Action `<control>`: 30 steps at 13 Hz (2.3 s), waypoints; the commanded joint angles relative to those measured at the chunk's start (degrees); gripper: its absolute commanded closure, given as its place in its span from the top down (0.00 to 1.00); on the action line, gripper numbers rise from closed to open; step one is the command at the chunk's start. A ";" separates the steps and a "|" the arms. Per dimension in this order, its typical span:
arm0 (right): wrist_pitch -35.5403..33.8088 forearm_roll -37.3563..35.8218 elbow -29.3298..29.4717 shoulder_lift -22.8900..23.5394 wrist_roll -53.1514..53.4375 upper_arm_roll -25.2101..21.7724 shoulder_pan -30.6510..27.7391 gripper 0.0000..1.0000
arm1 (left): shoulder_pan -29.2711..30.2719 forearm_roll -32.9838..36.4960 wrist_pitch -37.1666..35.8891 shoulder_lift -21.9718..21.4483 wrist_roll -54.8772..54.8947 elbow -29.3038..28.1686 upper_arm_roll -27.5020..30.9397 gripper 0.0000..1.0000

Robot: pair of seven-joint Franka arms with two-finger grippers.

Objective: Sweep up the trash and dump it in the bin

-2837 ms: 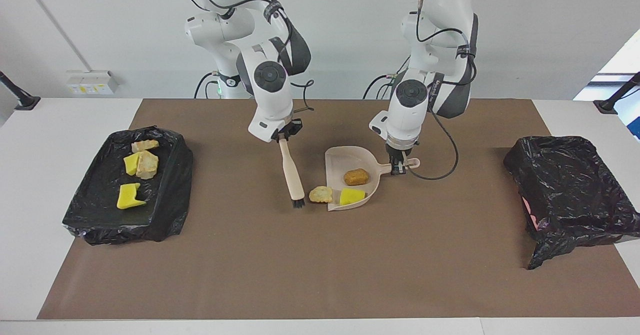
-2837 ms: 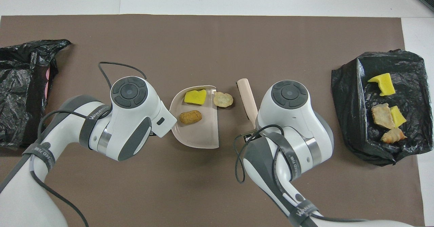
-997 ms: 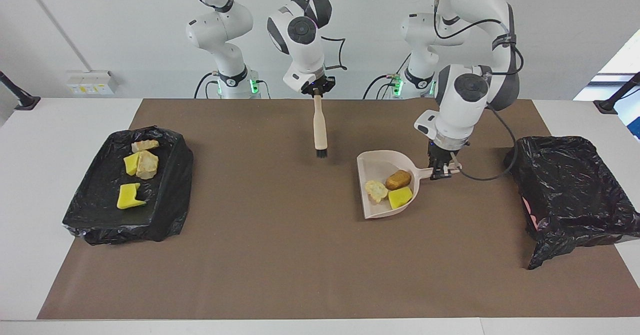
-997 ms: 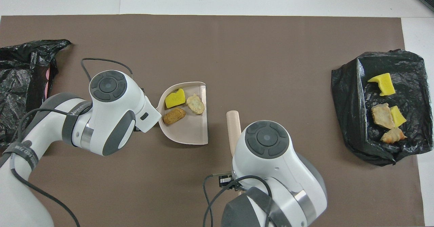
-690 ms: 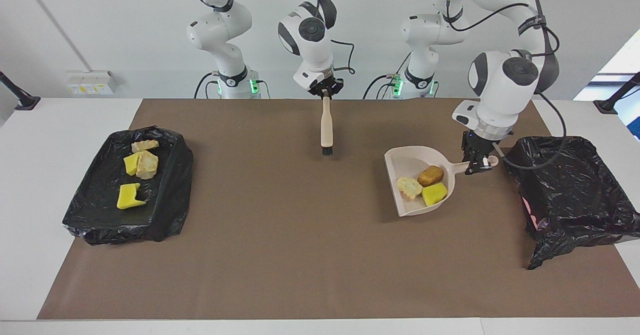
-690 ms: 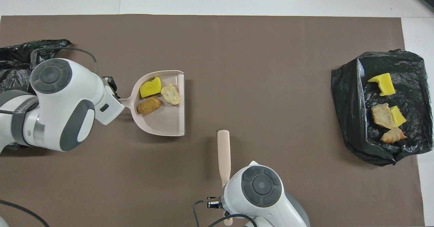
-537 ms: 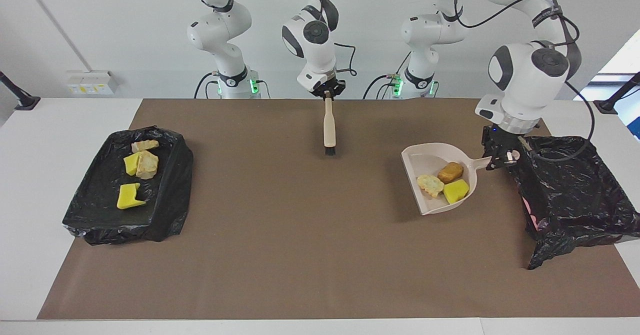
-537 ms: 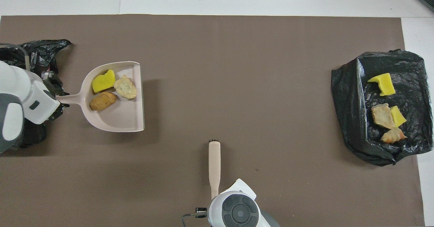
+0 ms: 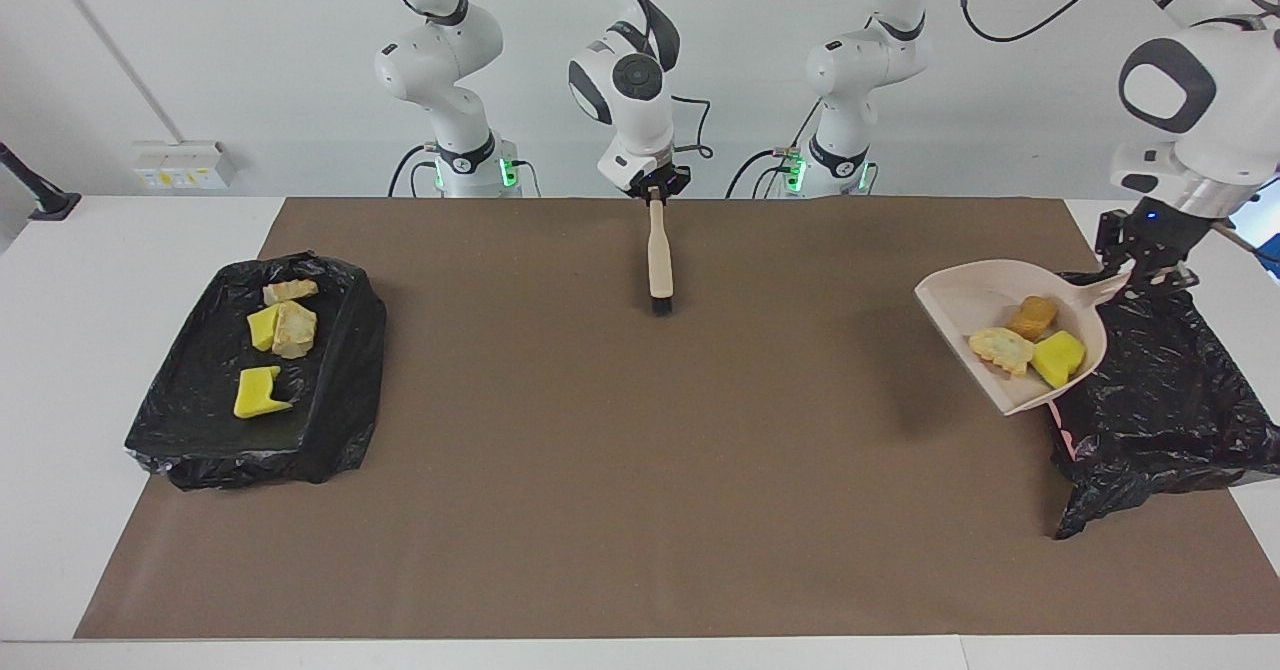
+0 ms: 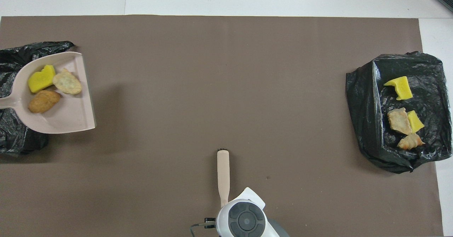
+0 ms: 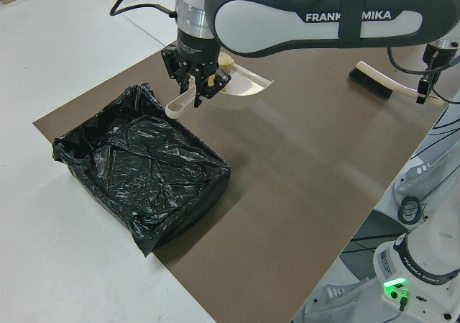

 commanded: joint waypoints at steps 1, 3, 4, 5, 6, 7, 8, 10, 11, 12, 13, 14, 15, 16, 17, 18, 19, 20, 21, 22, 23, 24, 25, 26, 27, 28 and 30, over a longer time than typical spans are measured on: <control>0.06 0.27 1.53 1.05 -2.39 -0.10 -0.69 1.00 | 5.00 -0.06 -3.29 5.87 4.47 9.91 -0.66 0.00; -0.99 0.09 3.46 1.05 -3.27 -0.45 -2.52 1.00 | 6.16 3.71 -2.85 7.54 7.13 12.38 -0.57 0.00; -2.82 -0.96 4.60 0.88 -3.19 -0.45 -3.84 1.00 | 7.12 4.77 -2.50 7.98 7.13 13.35 -0.57 0.00; -4.32 -3.84 5.39 0.36 -3.18 -0.63 -4.90 1.00 | 8.26 6.09 -1.88 9.12 7.66 14.57 -0.49 0.00; -5.82 -7.61 6.10 -0.95 -3.18 -0.63 -7.17 1.00 | 8.62 8.88 -0.75 10.09 8.79 15.98 -0.57 0.00; -8.01 -10.00 7.41 -2.27 -3.27 -0.63 -9.63 1.00 | 8.62 11.70 0.13 10.45 9.15 16.60 -0.57 0.00; -11.60 -11.50 9.69 -2.98 -3.36 -0.63 -12.00 1.00 | 8.62 13.20 0.84 10.62 9.24 16.61 -0.49 0.00; -15.93 -18.94 13.56 -2.64 -4.32 -0.46 -17.54 1.00 | 8.45 19.25 1.28 10.71 9.24 16.61 -0.57 0.00; -16.46 -21.51 14.45 -2.72 -6.07 -0.54 -19.74 1.00 | 8.36 21.20 2.07 10.71 9.16 16.43 -0.57 0.00; -16.64 -21.97 15.41 -3.07 -8.00 -0.63 -22.37 1.00 | 7.92 23.74 2.77 10.71 9.07 16.35 -0.57 0.00; -17.51 -21.97 17.68 -3.25 -10.19 -0.72 -25.44 1.00 | 7.75 26.46 3.21 10.80 8.72 16.08 -0.57 0.00; -19.26 -22.06 20.67 -3.08 -13.26 -0.54 -28.78 1.00 | 7.48 27.97 3.83 10.80 8.63 15.73 -0.66 0.00; -20.32 -21.97 23.04 -2.99 -17.73 -0.54 -31.60 1.00 | 7.31 29.29 4.70 10.89 8.37 14.86 -0.66 0.00; -20.68 -21.97 24.46 -3.08 -22.39 -0.54 -34.06 1.00 | 6.96 32.43 6.54 10.89 8.28 13.55 -0.66 0.00; -21.12 -21.97 25.87 -3.08 -25.74 -0.54 -35.74 1.00 | 6.43 34.99 7.34 10.80 8.19 12.84 -0.66 0.00; -21.73 -22.06 27.53 -2.99 -26.99 -0.54 -37.15 1.00 | 5.82 35.97 7.09 10.80 7.93 12.83 -0.66 0.00; -22.26 -22.15 29.55 -2.64 -27.18 -0.63 -38.29 1.00 | 4.59 37.98 6.74 10.80 7.75 12.83 -0.66 0.00; -23.75 -22.24 31.83 -2.38 -27.18 -0.63 -39.44 1.00 | 4.06 41.14 6.56 10.71 7.75 12.83 -0.66 0.00; -25.50 -22.24 34.12 -1.76 -27.27 -0.63 -40.75 1.00 | 3.62 43.25 6.39 10.71 7.75 12.83 -0.66 0.00; -27.17 -22.32 35.88 -1.76 -27.27 -0.63 -42.16 1.00 | 2.48 46.23 6.47 10.71 7.75 12.92 -0.66 0.00; -28.58 -23.02 37.38 -1.76 -27.27 -0.63 -43.22 1.00 | 2.21 48.70 6.47 10.80 7.66 13.09 -0.66 0.00; -30.25 -23.72 38.79 -1.84 -27.61 -0.72 -43.92 1.00 | 1.86 50.12 6.47 10.71 7.66 13.44 -0.66 0.00; -32.79 -23.91 40.63 -2.11 -28.75 -2.02 -44.19 1.00 | 1.85 50.48 6.47 10.71 7.75 13.53 -0.66 0.00; -36.12 -23.73 42.91 -2.20 -30.76 -4.21 -43.50 1.00 | 1.77 49.96 6.38 10.28 7.84 13.62 -0.75 0.00; -38.85 -23.82 45.46 -2.11 -32.96 -6.76 -43.32 1.00 | 1.68 48.91 6.30 9.58 7.58 13.71 -1.10 0.00; -41.31 -23.82 47.05 -2.20 -35.76 -10.00 -42.53 1.00 | 1.68 45.51 6.30 8.61 7.66 14.06 -1.27 0.00; -44.50 -23.21 47.94 -2.46 -37.99 -15.03 -39.80 1.00 | 1.24 38.12 4.99 7.38 7.66 13.88 -1.80 0.00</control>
